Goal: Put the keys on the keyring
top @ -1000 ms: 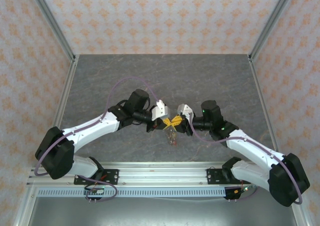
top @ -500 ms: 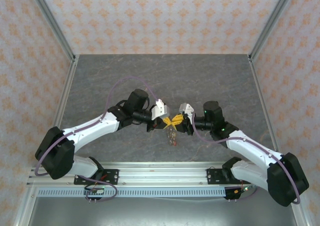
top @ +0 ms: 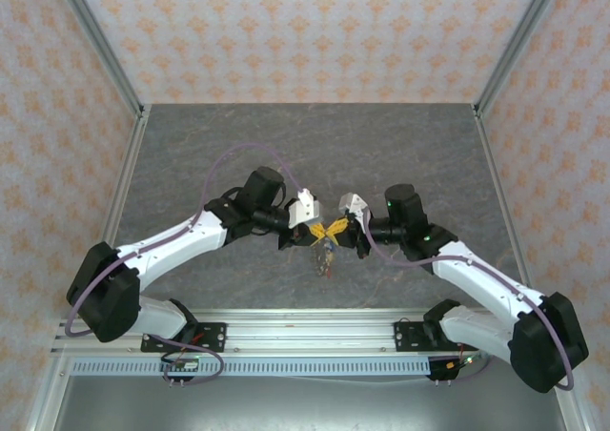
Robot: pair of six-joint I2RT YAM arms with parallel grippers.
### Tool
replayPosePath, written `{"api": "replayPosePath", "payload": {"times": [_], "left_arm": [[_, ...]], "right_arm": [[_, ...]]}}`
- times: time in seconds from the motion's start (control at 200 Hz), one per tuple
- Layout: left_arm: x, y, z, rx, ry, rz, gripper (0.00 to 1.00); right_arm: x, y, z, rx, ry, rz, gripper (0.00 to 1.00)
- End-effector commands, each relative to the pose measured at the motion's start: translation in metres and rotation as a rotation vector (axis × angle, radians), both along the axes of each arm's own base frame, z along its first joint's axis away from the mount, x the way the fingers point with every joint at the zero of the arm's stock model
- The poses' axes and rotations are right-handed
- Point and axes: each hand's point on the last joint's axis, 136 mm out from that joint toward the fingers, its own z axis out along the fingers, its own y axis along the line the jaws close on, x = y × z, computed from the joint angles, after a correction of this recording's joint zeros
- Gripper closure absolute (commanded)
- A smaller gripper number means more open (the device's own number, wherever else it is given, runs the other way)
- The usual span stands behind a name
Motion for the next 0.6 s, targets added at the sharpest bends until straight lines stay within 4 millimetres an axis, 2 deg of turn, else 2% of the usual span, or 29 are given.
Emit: {"api": "replayPosePath", "payload": {"times": [0.0,0.23,0.385,0.47,0.53,0.596], "left_arm": [[-0.010,0.000,-0.003,0.050,0.012,-0.049,0.85],[-0.006,-0.008,0.012,0.018,-0.027,-0.049,0.84],[-0.005,-0.006,0.006,0.050,-0.027,-0.046,0.90],[-0.005,-0.005,0.002,0.069,-0.020,-0.046,1.00],[-0.005,-0.004,-0.001,0.079,-0.017,-0.042,1.00],[-0.006,-0.003,-0.002,0.076,-0.020,-0.040,1.00]], "right_arm": [[0.005,-0.001,0.015,-0.045,-0.062,0.008,1.00],[0.001,0.000,0.010,-0.154,-0.062,0.029,1.00],[-0.002,0.005,0.013,-0.180,-0.063,0.055,1.00],[-0.002,0.006,0.015,-0.187,-0.075,0.057,1.00],[-0.002,0.005,0.017,-0.203,-0.078,0.052,0.99],[-0.002,0.002,0.015,-0.229,-0.080,0.042,0.94]]}}
